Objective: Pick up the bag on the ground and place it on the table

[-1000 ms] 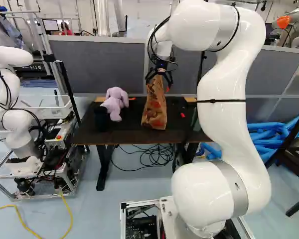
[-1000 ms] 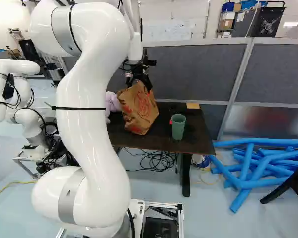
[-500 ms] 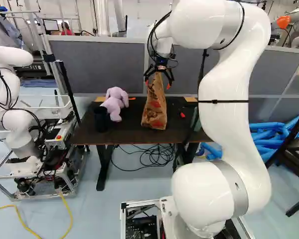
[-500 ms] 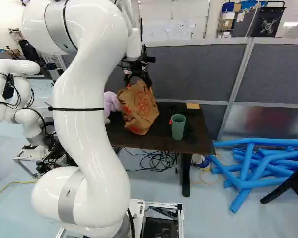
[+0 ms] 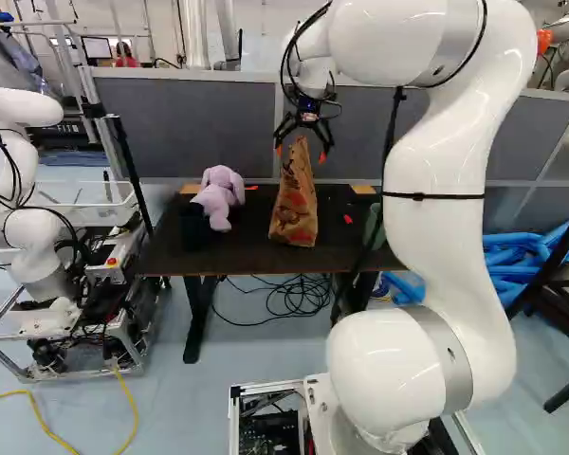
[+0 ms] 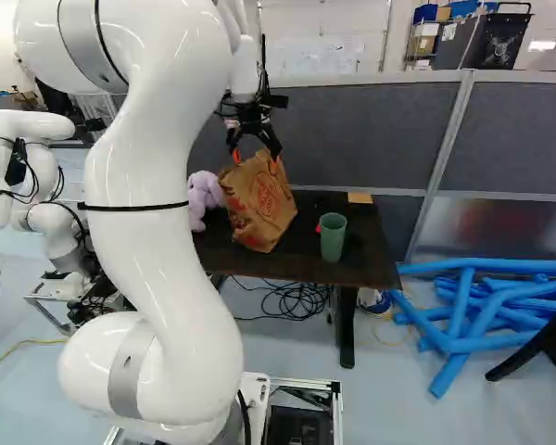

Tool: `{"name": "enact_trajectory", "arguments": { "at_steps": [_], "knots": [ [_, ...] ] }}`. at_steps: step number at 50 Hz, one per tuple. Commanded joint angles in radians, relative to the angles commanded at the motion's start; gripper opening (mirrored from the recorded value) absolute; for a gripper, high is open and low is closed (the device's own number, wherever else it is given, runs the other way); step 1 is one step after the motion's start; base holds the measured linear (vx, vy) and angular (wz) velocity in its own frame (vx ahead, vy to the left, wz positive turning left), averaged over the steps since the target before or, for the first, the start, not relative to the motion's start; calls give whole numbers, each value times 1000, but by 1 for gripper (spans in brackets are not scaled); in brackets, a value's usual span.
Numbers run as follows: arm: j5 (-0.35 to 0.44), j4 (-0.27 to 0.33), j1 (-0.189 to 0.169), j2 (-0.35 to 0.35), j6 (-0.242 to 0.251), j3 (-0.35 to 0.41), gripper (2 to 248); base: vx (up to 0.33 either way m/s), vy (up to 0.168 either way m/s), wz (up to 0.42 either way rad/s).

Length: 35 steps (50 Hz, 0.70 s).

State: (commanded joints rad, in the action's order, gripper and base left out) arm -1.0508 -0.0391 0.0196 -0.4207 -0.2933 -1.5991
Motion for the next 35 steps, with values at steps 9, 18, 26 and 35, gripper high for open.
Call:
{"name": "enact_trajectory", "arguments": {
  "at_steps": [9,18,26,35],
  "knots": [
    [-48,0,0,21,0,-1,247,0,0,0],
    [-103,0,0,43,0,-3,247,0,0,0],
    [-154,0,0,62,0,-5,247,0,0,0],
    [-212,0,0,83,0,-9,247,0,0,0]
  ]
}}
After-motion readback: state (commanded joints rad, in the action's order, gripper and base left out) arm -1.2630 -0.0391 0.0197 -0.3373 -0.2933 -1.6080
